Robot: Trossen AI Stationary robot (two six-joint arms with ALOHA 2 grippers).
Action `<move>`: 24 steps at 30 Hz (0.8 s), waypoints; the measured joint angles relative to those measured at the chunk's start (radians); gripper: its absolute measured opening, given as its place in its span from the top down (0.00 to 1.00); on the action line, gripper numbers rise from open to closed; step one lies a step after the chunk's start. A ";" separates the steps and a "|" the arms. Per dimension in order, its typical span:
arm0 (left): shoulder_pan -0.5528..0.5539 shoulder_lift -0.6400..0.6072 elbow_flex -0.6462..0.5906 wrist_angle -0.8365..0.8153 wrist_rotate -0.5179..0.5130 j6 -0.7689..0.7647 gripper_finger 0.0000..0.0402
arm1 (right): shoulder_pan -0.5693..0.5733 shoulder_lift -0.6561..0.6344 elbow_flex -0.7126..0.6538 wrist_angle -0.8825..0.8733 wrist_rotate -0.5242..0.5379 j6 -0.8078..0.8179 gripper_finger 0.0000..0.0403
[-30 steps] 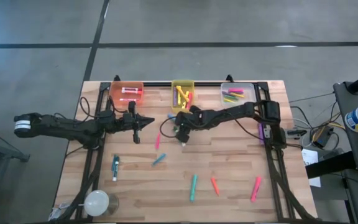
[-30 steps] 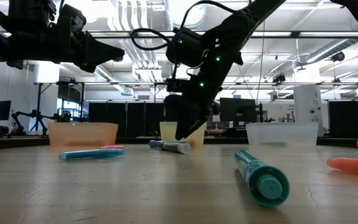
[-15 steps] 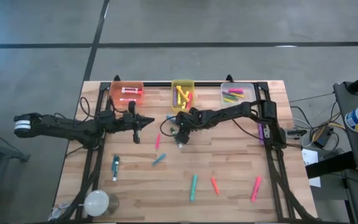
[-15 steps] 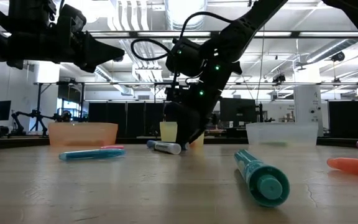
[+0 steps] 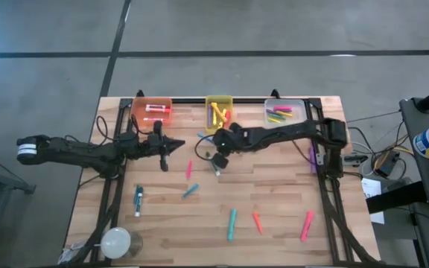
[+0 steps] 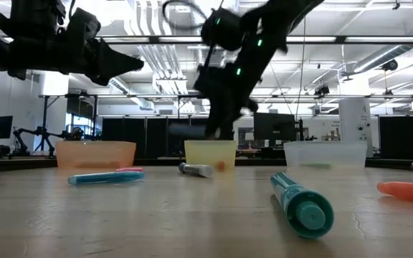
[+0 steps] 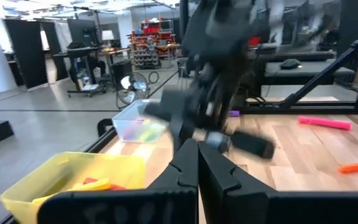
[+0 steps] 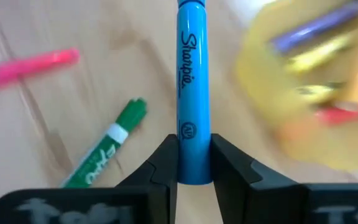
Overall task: Pick & Place Markers
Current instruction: Put the light blue highlighter pen into the yellow bin
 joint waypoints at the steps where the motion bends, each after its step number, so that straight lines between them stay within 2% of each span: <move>1: 0.000 0.000 0.000 0.001 -0.005 0.000 1.00 | 0.000 -0.029 0.000 -0.025 0.024 0.026 0.84; 5: 0.000 0.000 0.002 0.000 -0.012 0.001 1.00 | -0.034 -0.119 0.005 -0.061 0.117 0.121 0.83; 8: 0.000 0.000 0.005 0.000 -0.012 -0.002 1.00 | -0.105 -0.131 0.006 -0.064 0.122 0.151 0.83; 11: 0.000 0.000 0.006 -0.003 -0.013 -0.008 1.00 | -0.177 -0.095 0.007 -0.068 0.108 0.158 0.83; 15: 0.000 0.000 0.006 -0.007 -0.013 -0.008 1.00 | -0.247 -0.032 0.022 -0.058 0.036 0.157 0.82; 24: 0.000 0.000 0.005 -0.020 -0.017 -0.013 1.00 | -0.261 0.050 0.108 -0.049 0.021 0.142 0.76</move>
